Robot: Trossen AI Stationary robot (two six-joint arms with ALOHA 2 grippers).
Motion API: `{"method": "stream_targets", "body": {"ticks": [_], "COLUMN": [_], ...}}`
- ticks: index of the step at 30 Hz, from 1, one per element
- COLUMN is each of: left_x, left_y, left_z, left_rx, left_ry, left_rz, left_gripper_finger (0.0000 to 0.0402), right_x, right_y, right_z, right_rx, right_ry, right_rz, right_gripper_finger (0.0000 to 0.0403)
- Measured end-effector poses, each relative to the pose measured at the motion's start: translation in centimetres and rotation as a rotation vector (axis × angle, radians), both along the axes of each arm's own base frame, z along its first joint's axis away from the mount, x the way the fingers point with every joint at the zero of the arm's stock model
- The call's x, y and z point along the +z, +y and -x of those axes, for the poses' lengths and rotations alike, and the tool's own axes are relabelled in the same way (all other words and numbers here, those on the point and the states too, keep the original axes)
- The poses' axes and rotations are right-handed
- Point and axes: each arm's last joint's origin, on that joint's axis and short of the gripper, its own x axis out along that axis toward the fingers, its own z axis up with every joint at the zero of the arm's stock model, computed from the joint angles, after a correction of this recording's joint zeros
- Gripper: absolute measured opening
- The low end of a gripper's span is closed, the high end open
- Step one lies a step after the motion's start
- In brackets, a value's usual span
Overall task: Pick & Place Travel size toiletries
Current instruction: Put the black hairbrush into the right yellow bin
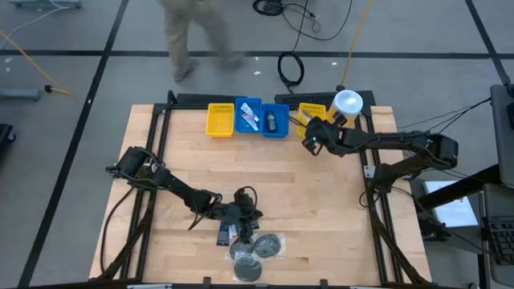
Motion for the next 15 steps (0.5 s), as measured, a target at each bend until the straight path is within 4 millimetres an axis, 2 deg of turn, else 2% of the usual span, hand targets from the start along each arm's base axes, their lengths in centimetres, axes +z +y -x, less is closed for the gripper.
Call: {"method": "stream_targets", "body": {"ticks": [8, 15], "left_x": [0.1, 0.1], "left_y": [0.0, 0.0], "left_z": [-0.1, -0.1], "left_rx": [0.000, 0.000], "left_ry": [-0.011, -0.012], "left_rz": [0.004, 0.004], "left_gripper_finger": [0.0019, 0.0019], "right_x": [0.0, 0.1], "right_y": [-2.2, -2.8], "right_z": [1.1, 1.1], "right_rx": [-0.068, -0.060], "right_ry": [-0.001, -0.036], "right_rz": [-0.025, -0.038], "right_gripper_finger": [0.0004, 0.0004]}}
